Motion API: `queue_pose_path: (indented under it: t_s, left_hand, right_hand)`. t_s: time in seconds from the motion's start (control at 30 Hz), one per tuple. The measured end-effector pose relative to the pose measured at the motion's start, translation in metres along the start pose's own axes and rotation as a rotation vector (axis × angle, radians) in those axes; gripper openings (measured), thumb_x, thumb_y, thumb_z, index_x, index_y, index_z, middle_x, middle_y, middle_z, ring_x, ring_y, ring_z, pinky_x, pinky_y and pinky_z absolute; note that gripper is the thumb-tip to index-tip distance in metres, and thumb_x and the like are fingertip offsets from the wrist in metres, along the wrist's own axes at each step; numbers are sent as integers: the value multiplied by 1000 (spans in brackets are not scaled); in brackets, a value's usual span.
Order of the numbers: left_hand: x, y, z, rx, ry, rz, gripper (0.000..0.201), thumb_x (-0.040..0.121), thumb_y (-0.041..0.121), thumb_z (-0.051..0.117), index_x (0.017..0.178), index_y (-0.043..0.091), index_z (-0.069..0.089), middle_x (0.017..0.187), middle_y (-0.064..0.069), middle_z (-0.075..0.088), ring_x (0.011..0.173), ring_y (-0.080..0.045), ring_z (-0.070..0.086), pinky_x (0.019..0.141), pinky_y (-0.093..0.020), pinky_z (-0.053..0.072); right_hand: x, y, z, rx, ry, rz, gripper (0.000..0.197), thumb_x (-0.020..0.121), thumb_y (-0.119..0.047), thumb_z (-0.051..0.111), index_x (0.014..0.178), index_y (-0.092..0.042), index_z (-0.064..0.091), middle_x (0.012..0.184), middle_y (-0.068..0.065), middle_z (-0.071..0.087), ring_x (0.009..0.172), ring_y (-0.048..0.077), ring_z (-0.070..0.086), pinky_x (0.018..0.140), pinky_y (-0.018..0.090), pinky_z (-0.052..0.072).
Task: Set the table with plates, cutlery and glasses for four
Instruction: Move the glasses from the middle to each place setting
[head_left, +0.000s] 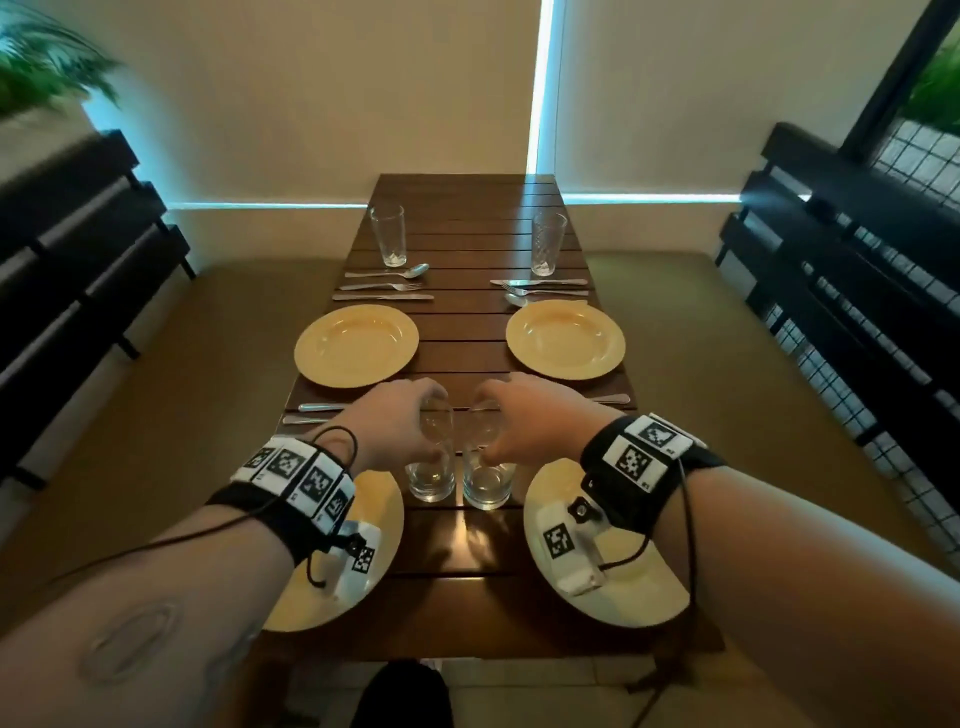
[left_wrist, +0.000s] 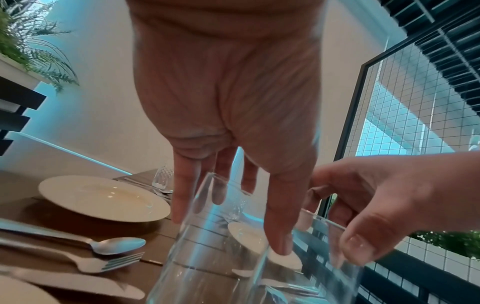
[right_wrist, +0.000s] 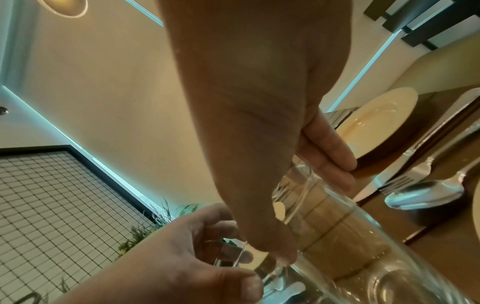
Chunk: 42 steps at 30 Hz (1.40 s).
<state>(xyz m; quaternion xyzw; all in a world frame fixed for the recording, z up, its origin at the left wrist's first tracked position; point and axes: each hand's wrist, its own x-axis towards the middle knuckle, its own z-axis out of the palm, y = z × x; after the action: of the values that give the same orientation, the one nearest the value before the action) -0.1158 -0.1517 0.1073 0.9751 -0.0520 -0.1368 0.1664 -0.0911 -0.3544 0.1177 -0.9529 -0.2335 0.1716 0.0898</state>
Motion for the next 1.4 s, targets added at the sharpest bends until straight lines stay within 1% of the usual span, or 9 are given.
queue_pose_path:
  t_s: [0.17, 0.3, 0.37, 0.47, 0.63, 0.9, 1.27, 1.33, 1.4]
  left_hand:
    - [2, -11, 8, -41, 2, -21, 87, 76, 43, 88, 150, 29, 45, 142, -1, 56, 127, -21, 56, 105, -37, 51]
    - [-4, -24, 6, -154, -2, -32, 107, 78, 56, 84, 163, 29, 25, 167, 2, 33, 149, -19, 37, 121, -39, 36]
    - [-9, -29, 3, -204, 45, -59, 102, 84, 63, 75, 164, 28, 23, 169, 3, 31, 152, -19, 34, 121, -39, 32]
    - [-14, -36, 7, -194, 35, -81, 93, 87, 64, 71, 163, 32, 27, 167, 4, 36, 151, -19, 36, 120, -39, 34]
    - [-11, -34, 10, -164, 5, -88, 86, 89, 61, 70, 161, 35, 32, 166, 0, 39, 152, -22, 37, 122, -43, 36]
    - [0, -28, 6, -90, 8, -73, 82, 95, 61, 63, 163, 31, 28, 163, -2, 44, 147, -24, 43, 117, -40, 40]
    - [6, -28, 5, -86, -21, -87, 84, 93, 59, 66, 163, 33, 27, 162, -2, 44, 145, -24, 47, 114, -40, 43]
    - [6, -29, 6, -109, -39, -81, 88, 93, 60, 65, 164, 33, 21, 165, -2, 41, 147, -23, 44, 116, -40, 41]
    - [6, -34, 5, -218, -61, -85, 94, 94, 64, 60, 166, 34, 8, 170, -2, 30, 152, -24, 37, 120, -41, 35]
  right_hand:
    - [7, -7, 10, -10, -16, 37, 87, 67, -56, 71, 144, -33, 37, 136, 4, 49, 115, 24, 57, 92, 37, 54]
    - [4, -9, 7, -34, -27, 57, 100, 65, -74, 65, 149, -39, 24, 145, 5, 45, 121, 26, 57, 94, 43, 53]
    - [-1, -7, 7, 16, 9, 84, 106, 67, -82, 57, 153, -38, 15, 156, 2, 36, 133, 27, 48, 102, 47, 48]
    - [-7, -7, 16, 48, 28, 85, 95, 77, -74, 56, 155, -34, 18, 162, -5, 29, 144, 21, 36, 112, 47, 39]
    - [-7, -1, 20, 47, 38, 120, 86, 81, -68, 58, 153, -35, 24, 160, -8, 33, 143, 20, 38, 111, 45, 40]
    - [-2, 18, 9, 83, 62, 235, 92, 75, -71, 61, 152, -33, 27, 153, -1, 45, 136, 23, 46, 105, 45, 46]
    - [-4, 17, 11, 96, 73, 239, 83, 76, -68, 63, 147, -34, 34, 142, -1, 55, 126, 22, 55, 98, 44, 51]
    - [-6, 16, 10, 113, 55, 229, 84, 76, -67, 64, 147, -36, 32, 149, -2, 49, 131, 23, 51, 102, 45, 49]
    - [-10, 18, 6, 141, 65, 198, 97, 72, -75, 61, 153, -39, 19, 163, -6, 25, 144, 24, 35, 112, 48, 38]
